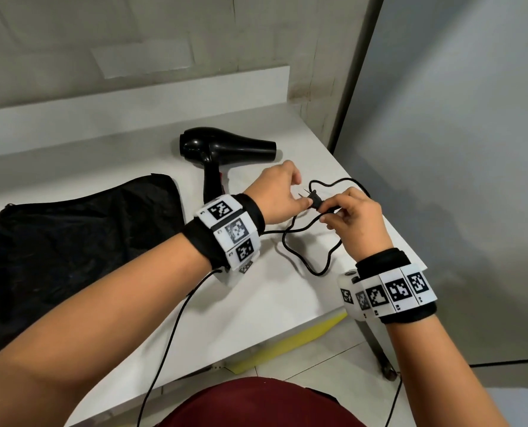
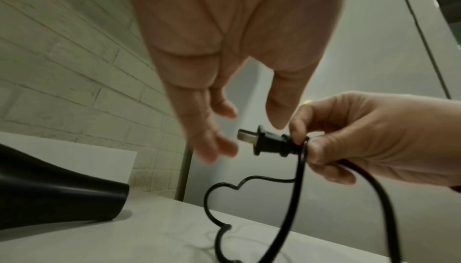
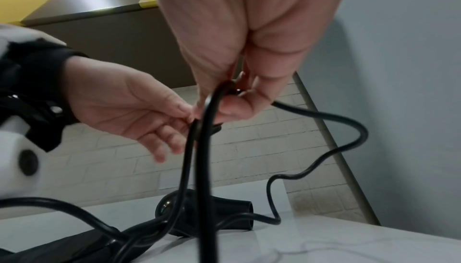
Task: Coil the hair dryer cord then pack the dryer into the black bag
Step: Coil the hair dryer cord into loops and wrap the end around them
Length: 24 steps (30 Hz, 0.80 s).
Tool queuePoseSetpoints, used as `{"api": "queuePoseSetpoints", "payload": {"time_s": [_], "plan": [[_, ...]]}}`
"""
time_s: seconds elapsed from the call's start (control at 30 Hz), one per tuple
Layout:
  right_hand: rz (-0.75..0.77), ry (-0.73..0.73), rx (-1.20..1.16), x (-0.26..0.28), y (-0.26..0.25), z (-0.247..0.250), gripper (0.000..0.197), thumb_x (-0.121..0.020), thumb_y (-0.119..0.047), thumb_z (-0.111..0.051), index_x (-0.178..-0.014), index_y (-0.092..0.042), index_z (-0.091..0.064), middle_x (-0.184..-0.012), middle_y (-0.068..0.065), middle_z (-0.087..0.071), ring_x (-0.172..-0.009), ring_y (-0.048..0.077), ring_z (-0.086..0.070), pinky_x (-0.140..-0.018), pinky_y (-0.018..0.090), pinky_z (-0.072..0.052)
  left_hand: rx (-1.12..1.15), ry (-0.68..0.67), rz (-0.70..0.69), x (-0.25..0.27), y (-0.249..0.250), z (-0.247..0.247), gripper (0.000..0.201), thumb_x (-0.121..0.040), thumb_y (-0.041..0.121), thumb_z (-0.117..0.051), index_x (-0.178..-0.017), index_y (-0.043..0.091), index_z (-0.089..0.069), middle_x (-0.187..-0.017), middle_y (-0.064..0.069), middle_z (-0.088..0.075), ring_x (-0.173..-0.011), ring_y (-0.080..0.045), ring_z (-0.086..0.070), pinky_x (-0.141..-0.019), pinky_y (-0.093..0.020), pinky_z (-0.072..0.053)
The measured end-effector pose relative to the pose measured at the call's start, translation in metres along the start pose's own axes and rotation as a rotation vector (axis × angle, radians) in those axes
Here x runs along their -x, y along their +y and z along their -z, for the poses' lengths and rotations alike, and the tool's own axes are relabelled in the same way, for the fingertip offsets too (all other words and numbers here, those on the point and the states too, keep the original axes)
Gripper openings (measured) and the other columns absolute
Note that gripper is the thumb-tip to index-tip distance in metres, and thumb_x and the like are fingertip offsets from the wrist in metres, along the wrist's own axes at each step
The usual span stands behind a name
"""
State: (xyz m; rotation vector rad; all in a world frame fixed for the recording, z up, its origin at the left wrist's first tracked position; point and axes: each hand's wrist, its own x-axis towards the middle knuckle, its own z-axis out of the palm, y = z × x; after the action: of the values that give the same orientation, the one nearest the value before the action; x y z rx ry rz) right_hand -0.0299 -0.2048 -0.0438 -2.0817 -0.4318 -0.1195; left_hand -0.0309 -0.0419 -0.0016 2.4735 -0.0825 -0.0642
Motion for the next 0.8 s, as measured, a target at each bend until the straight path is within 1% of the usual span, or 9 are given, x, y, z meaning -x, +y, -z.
{"api": "queuePoseSetpoints", "payload": {"time_s": [0.1,0.2,0.27,0.33,0.47,0.53,0.63,0.73,0.8], "plan": [[-0.004,0.007,0.000,-0.001,0.001,0.000,0.015,-0.071,0.007,-0.066,-0.074,-0.008,-0.064,-0.072,-0.011,-0.047,-0.053,0.000,-0.056,-0.053,0.006,-0.040,-0.204,-0.176,0.031,0.006,0.001,-0.008,0.031,-0.083,0.039,-0.059,-0.101,0.014,-0.060,-0.099,-0.004,-0.059,-0.091,-0.018,-0.053,-0.080,-0.028,-0.042],[-0.012,0.021,-0.017,-0.003,0.003,0.001,0.015,-0.070,0.007,-0.067,-0.074,-0.006,-0.063,-0.072,-0.013,-0.048,-0.051,0.000,-0.057,-0.051,0.007,-0.041,-0.109,-0.292,0.060,0.008,0.002,-0.015,0.036,-0.089,0.035,-0.053,-0.111,0.009,-0.061,-0.113,-0.008,-0.065,-0.106,-0.024,-0.060,-0.087,-0.028,-0.045],[-0.018,0.032,-0.019,-0.004,0.004,0.003,0.015,-0.069,0.007,-0.068,-0.075,-0.006,-0.063,-0.071,-0.013,-0.048,-0.051,0.000,-0.057,-0.050,0.008,-0.042,0.061,-0.324,0.099,0.005,0.001,-0.017,0.029,-0.091,0.029,-0.052,-0.108,0.008,-0.063,-0.104,-0.014,-0.068,-0.100,-0.031,-0.064,-0.077,-0.031,-0.050],[-0.025,0.033,-0.025,-0.005,0.005,0.006,0.016,-0.068,0.007,-0.069,-0.074,-0.007,-0.063,-0.071,-0.012,-0.049,-0.049,-0.001,-0.057,-0.049,0.008,-0.041,0.208,-0.386,0.150,0.003,0.001,-0.019,0.028,-0.092,0.025,-0.051,-0.111,0.008,-0.061,-0.093,-0.012,-0.066,-0.091,-0.032,-0.066,-0.065,-0.030,-0.050],[-0.046,0.061,-0.091,-0.006,0.004,0.008,0.023,-0.067,0.008,-0.069,-0.072,-0.012,-0.061,-0.072,-0.004,-0.054,-0.046,-0.002,-0.056,-0.048,0.008,-0.041,0.464,-0.468,0.230,0.004,0.003,-0.021,0.027,-0.096,0.018,-0.044,-0.116,0.003,-0.056,-0.084,0.003,-0.056,-0.069,-0.008,-0.058,-0.048,-0.015,-0.047],[-0.058,0.083,-0.129,-0.007,0.002,0.010,0.024,-0.067,0.009,-0.069,-0.072,-0.013,-0.061,-0.073,0.003,-0.057,-0.045,-0.001,-0.056,-0.046,0.008,-0.041,0.540,-0.472,0.247,0.003,0.004,-0.021,0.018,-0.096,0.015,-0.045,-0.098,0.004,-0.059,-0.081,0.002,-0.057,-0.060,-0.003,-0.056,-0.046,-0.013,-0.046],[-0.079,0.097,-0.119,-0.006,0.000,0.013,0.024,-0.071,0.009,-0.065,-0.079,-0.014,-0.062,-0.070,0.000,-0.057,-0.045,-0.002,-0.054,-0.044,0.008,-0.041,0.507,-0.437,0.213,-0.001,0.001,-0.019,0.025,-0.096,0.014,-0.045,-0.074,0.014,-0.057,-0.070,0.002,-0.054,-0.045,0.000,-0.050,-0.046,-0.011,-0.045],[-0.089,0.107,-0.014,-0.003,0.006,0.014,0.035,-0.074,0.008,-0.063,-0.103,-0.012,-0.062,-0.095,0.002,-0.054,-0.047,0.000,-0.057,-0.051,0.013,-0.047,0.498,-0.253,0.205,-0.009,-0.004,-0.015,0.032,-0.095,0.010,-0.044,-0.066,0.015,-0.055,-0.064,0.000,-0.052,-0.032,0.002,-0.044,-0.040,-0.010,-0.040],[-0.144,0.117,0.049,-0.001,0.011,0.014,0.044,-0.076,0.007,-0.061,-0.115,-0.013,-0.056,-0.108,0.005,-0.053,-0.051,0.007,-0.059,-0.062,0.025,-0.053,0.500,-0.116,0.226,-0.015,-0.007,-0.010,0.033,-0.093,0.008,-0.044,-0.063,0.016,-0.055,-0.062,0.000,-0.052,-0.031,0.002,-0.043,-0.039,-0.010,-0.041]]}}
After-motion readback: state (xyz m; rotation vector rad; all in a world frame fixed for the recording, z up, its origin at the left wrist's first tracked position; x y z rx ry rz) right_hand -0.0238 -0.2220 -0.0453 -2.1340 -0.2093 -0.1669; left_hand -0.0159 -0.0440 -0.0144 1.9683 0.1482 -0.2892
